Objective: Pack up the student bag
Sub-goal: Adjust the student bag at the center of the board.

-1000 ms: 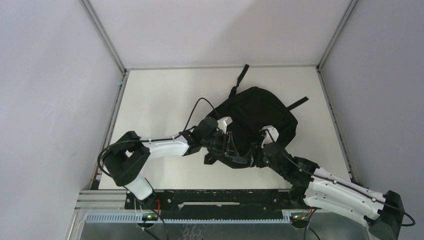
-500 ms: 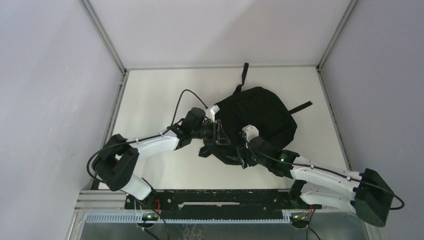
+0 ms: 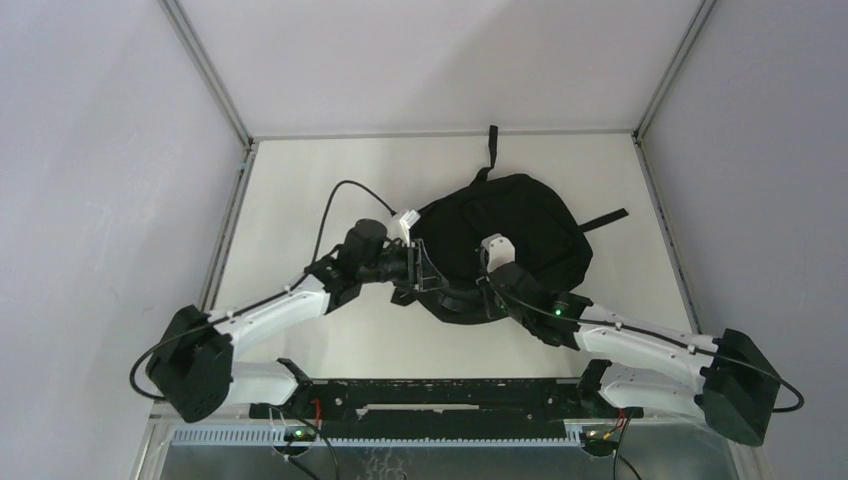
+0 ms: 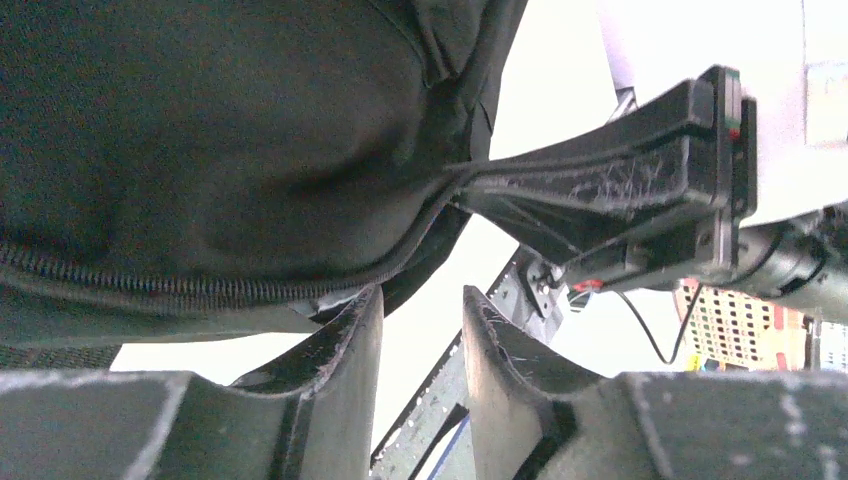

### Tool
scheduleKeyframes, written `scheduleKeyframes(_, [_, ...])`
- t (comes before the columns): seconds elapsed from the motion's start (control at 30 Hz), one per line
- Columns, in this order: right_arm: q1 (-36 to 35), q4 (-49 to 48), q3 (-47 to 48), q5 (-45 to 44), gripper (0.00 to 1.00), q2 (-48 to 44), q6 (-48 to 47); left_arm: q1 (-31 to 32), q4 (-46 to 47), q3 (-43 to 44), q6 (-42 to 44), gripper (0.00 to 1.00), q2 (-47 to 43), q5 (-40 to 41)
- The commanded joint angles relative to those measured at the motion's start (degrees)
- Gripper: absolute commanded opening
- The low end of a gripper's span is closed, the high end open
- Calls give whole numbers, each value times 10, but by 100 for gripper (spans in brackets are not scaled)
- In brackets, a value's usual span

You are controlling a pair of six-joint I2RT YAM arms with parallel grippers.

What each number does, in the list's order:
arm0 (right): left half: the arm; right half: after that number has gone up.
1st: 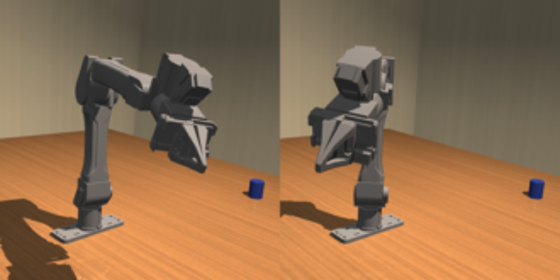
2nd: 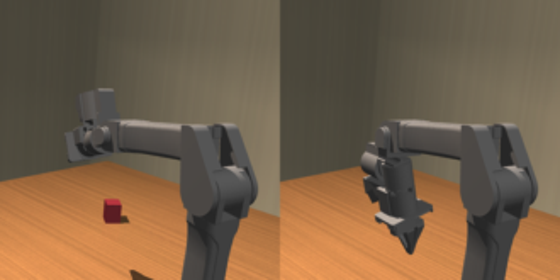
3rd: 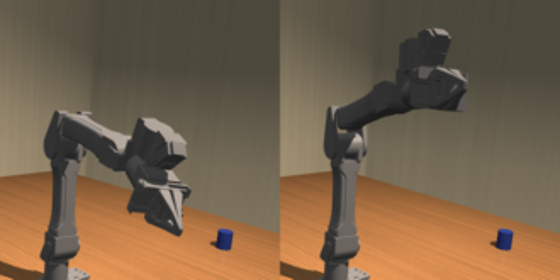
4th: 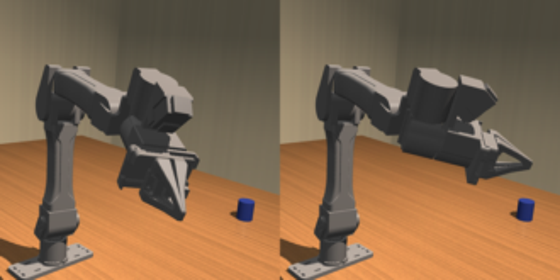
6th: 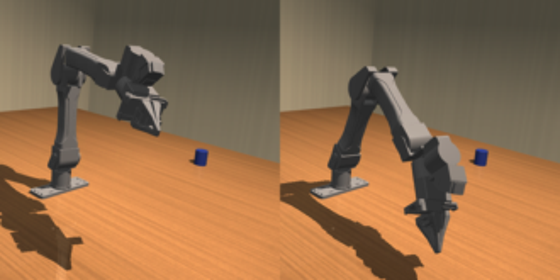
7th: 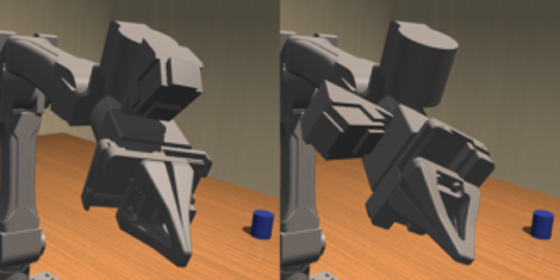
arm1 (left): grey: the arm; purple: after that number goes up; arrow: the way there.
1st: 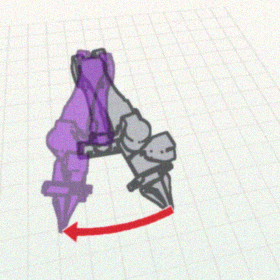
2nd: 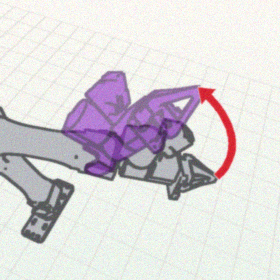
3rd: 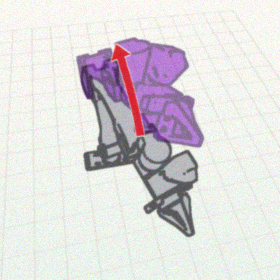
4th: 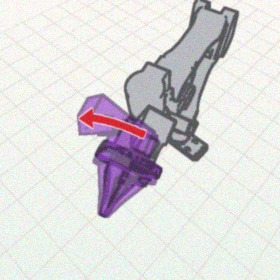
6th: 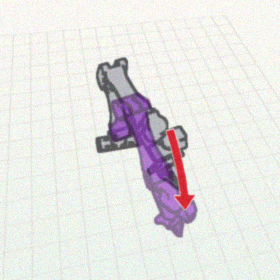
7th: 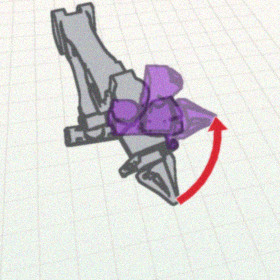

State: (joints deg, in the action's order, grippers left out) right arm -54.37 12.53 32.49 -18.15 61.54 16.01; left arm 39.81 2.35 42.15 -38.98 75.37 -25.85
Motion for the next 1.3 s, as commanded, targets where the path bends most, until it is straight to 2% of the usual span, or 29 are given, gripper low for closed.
scheduleKeyframes(0.0, [4, -55, 27, -20, 0, -48, 16, -1, 6, -32, 15, 40, -68, -6])
scheduleKeyframes(0.17, [21, -88, 18, 38, 0, -83, 43, 11, 27, -64, 14, 43, -106, -5])
scheduleKeyframes(0.33, [22, -154, -11, 79, 0, -112, 62, 43, 70, -76, 3, 47, -91, -26])
scheduleKeyframes(0.53, [10, -148, -11, 79, 0, -94, 71, 51, 148, -87, -46, 50, -59, -3])
scheduleKeyframes(0.7, [4, -150, -15, 70, 0, -84, 81, 52, 214, -104, -66, 50, -96, 6])
scheduleKeyframes(0.83, [1, -156, -16, 73, 0, -77, 86, 51, 211, -105, -45, 51, -120, 31])
scheduleKeyframes(1.13, [0, -157, -16, 63, 0, -80, 89, 52, 234, -94, -23, 52, -32, 28])
scheduleKeyframes(1.27, [4, -149, -16, 61, 0, -84, 95, 52, 287, -120, -45, 51, 10, 5])
